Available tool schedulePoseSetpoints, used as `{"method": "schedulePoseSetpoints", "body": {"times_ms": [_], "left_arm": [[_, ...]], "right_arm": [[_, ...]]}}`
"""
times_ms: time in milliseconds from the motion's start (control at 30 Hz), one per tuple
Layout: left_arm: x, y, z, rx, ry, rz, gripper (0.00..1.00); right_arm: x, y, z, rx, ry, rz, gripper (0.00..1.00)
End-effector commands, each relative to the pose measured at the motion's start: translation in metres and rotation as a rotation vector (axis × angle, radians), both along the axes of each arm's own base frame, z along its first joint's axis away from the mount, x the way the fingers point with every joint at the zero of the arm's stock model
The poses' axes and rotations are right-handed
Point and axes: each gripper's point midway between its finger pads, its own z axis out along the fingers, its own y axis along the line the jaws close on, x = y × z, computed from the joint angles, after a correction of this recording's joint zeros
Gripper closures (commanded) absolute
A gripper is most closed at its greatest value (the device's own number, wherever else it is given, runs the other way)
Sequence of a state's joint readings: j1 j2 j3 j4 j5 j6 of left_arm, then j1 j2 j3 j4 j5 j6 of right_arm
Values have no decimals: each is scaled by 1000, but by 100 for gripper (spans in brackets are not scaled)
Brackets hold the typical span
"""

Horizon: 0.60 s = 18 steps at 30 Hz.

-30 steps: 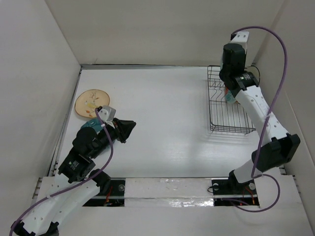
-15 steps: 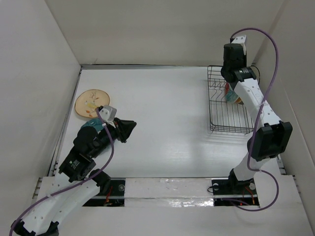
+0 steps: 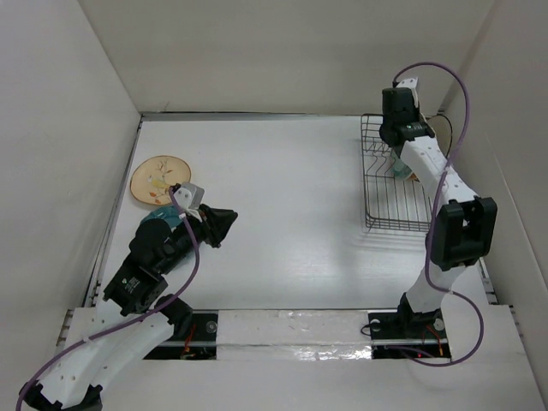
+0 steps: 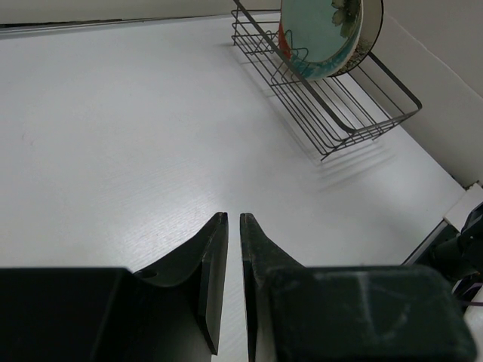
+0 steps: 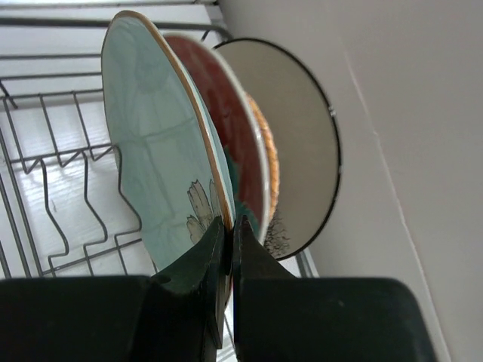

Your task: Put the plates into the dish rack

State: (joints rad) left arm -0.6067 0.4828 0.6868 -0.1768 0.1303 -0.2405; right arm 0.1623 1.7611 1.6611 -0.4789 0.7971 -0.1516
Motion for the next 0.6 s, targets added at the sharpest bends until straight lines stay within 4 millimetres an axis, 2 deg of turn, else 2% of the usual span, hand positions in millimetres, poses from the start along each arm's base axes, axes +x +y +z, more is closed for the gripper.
{"method": "schedulePoseSetpoints", "body": {"times_ms": [0, 167, 300, 400, 433, 500, 533, 567], "left_arm": [[4, 0, 15, -17, -41, 8, 89], [5, -1, 13, -13, -35, 9, 89], [7, -2, 11, -8, -28, 9, 89], [8, -2, 10, -6, -23, 11, 86], [9, -2, 9, -2, -20, 12, 85], [9, -2, 8, -1, -19, 15, 83], [10, -2, 7, 2, -14, 17, 82], [10, -2, 8, 1, -15, 20, 81]], "right_arm": [[11, 0, 15, 44, -150, -27, 100], [14, 6, -21, 112, -125, -9, 100], [15, 13, -40, 161, -102, 9, 100], [13, 15, -44, 207, -135, -17, 83], [11, 14, -44, 215, -146, -33, 69], [6, 13, -31, 225, -183, -41, 58], [4, 13, -26, 235, -203, -48, 48], [2, 13, -20, 243, -219, -44, 44]]}}
